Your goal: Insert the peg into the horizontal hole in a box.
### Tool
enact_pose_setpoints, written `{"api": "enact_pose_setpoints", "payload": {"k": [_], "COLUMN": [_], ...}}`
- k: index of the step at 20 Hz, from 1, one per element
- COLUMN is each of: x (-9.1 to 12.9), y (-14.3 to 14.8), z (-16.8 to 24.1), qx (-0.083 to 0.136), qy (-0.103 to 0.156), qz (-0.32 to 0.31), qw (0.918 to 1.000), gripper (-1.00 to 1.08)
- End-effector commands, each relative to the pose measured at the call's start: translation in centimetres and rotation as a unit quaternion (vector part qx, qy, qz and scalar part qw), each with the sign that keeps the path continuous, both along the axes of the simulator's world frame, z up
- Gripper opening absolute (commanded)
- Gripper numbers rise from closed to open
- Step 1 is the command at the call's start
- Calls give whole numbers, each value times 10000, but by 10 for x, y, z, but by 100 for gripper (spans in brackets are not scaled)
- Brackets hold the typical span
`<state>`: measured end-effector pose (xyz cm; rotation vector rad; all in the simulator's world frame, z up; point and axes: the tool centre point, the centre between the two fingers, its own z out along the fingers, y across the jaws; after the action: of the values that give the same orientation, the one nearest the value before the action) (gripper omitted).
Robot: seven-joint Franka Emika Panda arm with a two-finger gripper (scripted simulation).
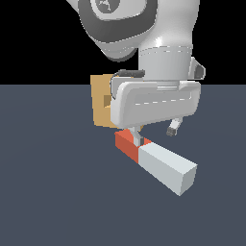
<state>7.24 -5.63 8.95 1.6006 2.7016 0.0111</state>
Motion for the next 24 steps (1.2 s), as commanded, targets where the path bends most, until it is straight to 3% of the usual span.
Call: {"api": "enact_pose_setpoints", "payload": {"k": [1,18,24], "x": [6,15,14], "y": [-2,-4,-4], "z": [-6,-17,-42], "qx": [-10,-28,-28], "qy": [7,24,24], "qz": [212,512,510], "qw": [9998,9987,9987], "gripper": [100,100,100]}}
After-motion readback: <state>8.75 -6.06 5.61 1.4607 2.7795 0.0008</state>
